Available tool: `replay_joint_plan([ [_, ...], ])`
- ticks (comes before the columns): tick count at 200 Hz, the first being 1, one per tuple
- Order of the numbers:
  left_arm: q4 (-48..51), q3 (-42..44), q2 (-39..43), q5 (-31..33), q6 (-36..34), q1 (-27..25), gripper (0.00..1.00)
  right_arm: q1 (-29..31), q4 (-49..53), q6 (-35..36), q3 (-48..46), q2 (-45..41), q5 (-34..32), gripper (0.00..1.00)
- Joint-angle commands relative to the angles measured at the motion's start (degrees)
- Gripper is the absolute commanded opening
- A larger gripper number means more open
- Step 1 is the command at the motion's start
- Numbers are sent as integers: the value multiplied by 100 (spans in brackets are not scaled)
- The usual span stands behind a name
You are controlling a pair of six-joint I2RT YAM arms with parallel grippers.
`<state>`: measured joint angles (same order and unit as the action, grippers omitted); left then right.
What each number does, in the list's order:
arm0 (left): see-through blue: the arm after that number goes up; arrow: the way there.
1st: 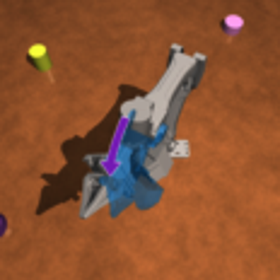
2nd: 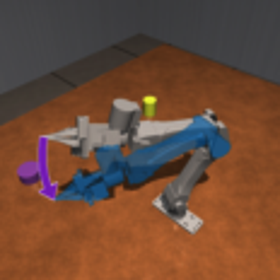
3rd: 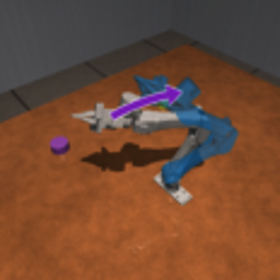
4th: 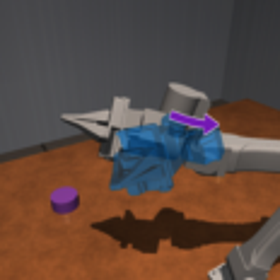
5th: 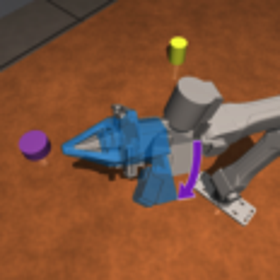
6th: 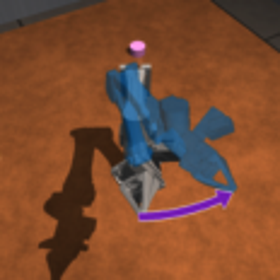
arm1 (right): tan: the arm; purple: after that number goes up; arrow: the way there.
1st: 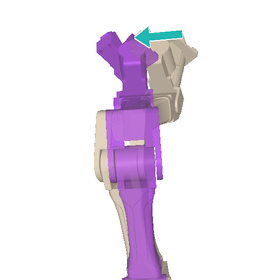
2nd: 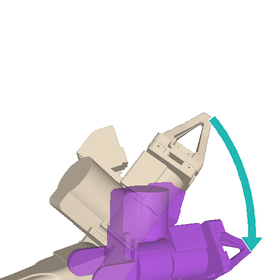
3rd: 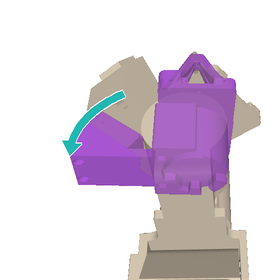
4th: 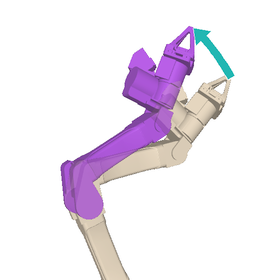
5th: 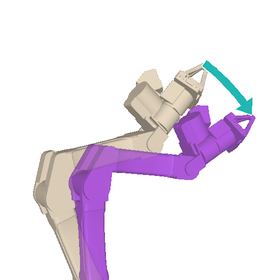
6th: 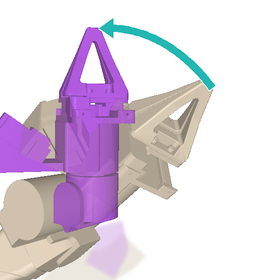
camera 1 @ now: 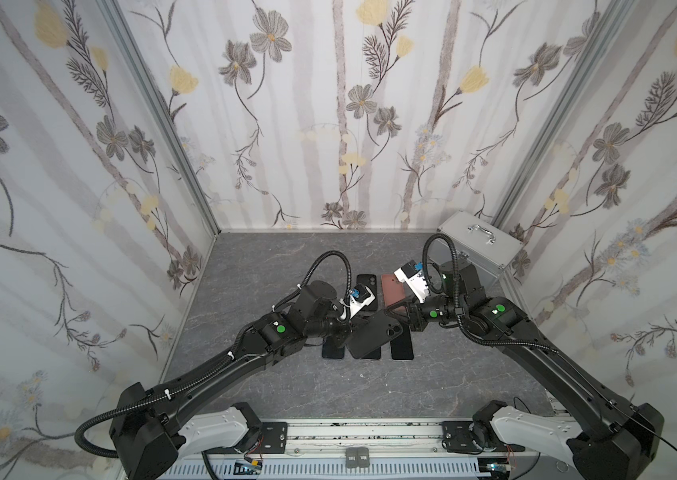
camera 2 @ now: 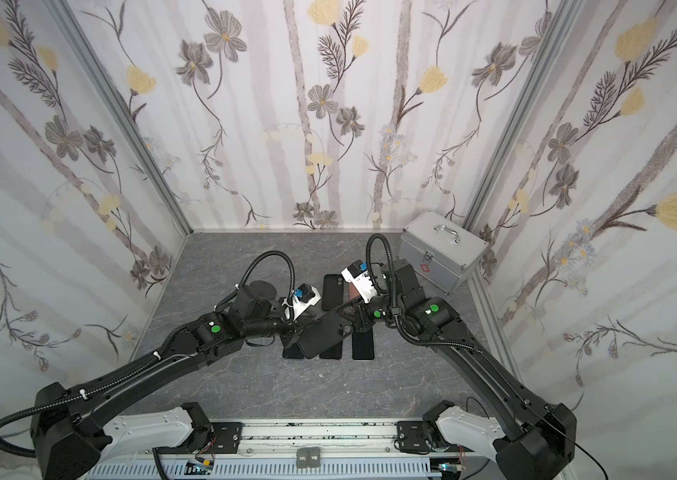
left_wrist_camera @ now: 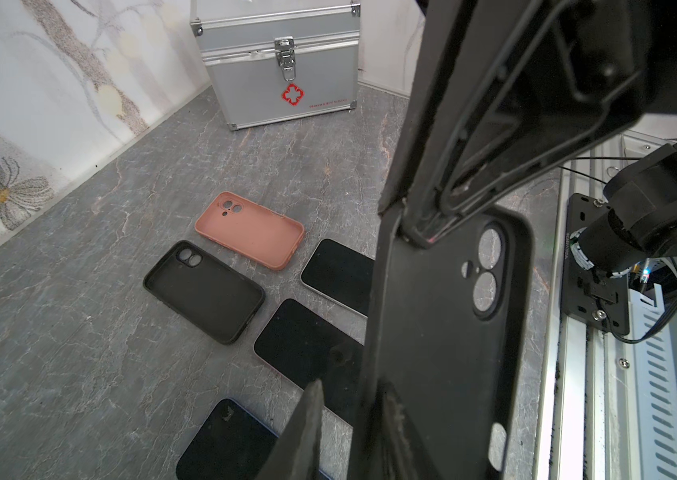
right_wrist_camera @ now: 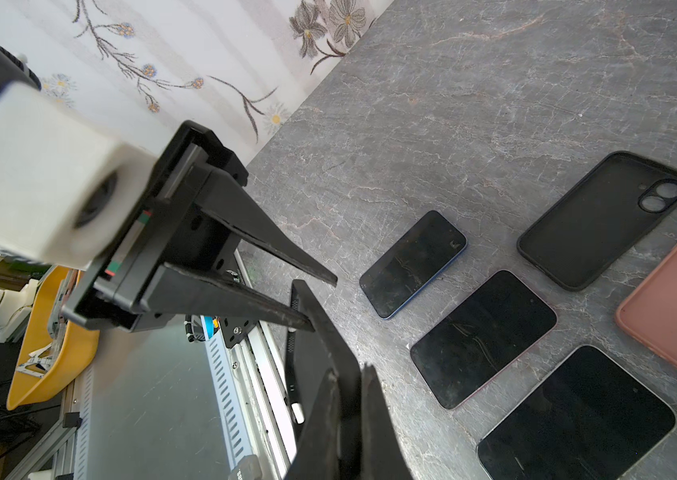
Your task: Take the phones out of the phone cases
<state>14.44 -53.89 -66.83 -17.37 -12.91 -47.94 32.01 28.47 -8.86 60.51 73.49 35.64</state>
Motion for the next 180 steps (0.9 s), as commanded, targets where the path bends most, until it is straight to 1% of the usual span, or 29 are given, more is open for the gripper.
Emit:
replay_joint_plan([
  [1, -46, -7, -23, -133, -71, -16, 17, -3, -70, 113, -4, -26, 154, 0],
  [14, -46, -16, -40, -136, -72, -29, 11, -8, -66, 114, -13, -19, 154, 0],
  [51, -46, -14, -39, -91, -55, -46, 0, -10, -100, 122, -30, -6, 123, 0],
  [90, -51, -10, 16, 75, 72, -50, 0, -13, -165, 96, 2, -27, 78, 0],
  [108, -55, -27, 17, 288, 187, -54, 0, -37, -285, -26, -3, -108, -138, 0],
  [120, -63, 17, -11, 497, 233, -53, 0, -106, -495, -202, -75, -199, -436, 12],
  [134, -81, 62, -110, 745, 372, -53, 0, -285, -884, -492, -274, -305, -742, 34],
  [145, -108, 71, -212, 881, 504, -39, 0, -473, -1248, -721, -463, -397, -857, 48],
  [160, -164, 65, -389, 1092, 714, -7, 0, -663, -1753, -981, -750, -538, -1082, 64],
  [176, -258, 63, -504, 1231, 956, 95, 0, -697, -2144, -1133, -1025, -654, -1581, 79],
  [180, -299, 67, -648, 1281, 1042, 130, 0, -697, -2224, -1187, -1079, -670, -1703, 83],
])
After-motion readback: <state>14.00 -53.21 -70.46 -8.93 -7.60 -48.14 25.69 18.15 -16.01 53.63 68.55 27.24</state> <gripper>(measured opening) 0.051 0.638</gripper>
